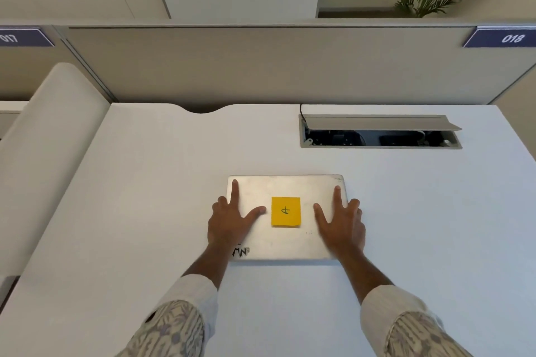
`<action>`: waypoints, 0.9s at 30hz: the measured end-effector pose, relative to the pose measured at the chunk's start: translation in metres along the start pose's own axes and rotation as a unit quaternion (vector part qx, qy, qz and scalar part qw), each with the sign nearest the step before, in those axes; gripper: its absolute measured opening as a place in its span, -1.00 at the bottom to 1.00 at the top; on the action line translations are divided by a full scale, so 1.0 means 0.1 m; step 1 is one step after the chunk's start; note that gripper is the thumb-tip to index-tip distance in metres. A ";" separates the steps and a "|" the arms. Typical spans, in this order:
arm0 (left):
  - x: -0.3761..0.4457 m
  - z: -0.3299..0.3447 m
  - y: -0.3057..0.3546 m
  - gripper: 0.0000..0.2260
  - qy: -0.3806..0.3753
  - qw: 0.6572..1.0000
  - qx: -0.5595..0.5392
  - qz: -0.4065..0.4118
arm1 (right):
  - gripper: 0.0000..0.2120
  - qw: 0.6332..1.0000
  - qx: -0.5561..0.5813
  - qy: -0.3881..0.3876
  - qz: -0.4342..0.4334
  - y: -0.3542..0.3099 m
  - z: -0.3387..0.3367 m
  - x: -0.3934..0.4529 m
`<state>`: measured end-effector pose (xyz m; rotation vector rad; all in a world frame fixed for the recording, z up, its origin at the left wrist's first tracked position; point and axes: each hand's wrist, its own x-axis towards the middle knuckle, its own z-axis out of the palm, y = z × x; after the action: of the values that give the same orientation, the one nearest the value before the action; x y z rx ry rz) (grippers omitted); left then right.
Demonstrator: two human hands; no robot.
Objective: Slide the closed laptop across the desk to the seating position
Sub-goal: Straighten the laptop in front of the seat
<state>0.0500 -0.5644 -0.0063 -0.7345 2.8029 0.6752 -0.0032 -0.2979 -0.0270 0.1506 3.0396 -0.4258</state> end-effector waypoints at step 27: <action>-0.01 0.13 -0.04 -0.03 0.030 0.998 0.062 0.016 | -0.27 1.000 -0.026 -0.007 -0.006 0.01 0.01 -0.09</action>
<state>0.0534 -0.5613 -0.0191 -0.6996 2.8846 0.4870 0.0054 -0.2985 -0.0278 0.1266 3.0351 -0.3475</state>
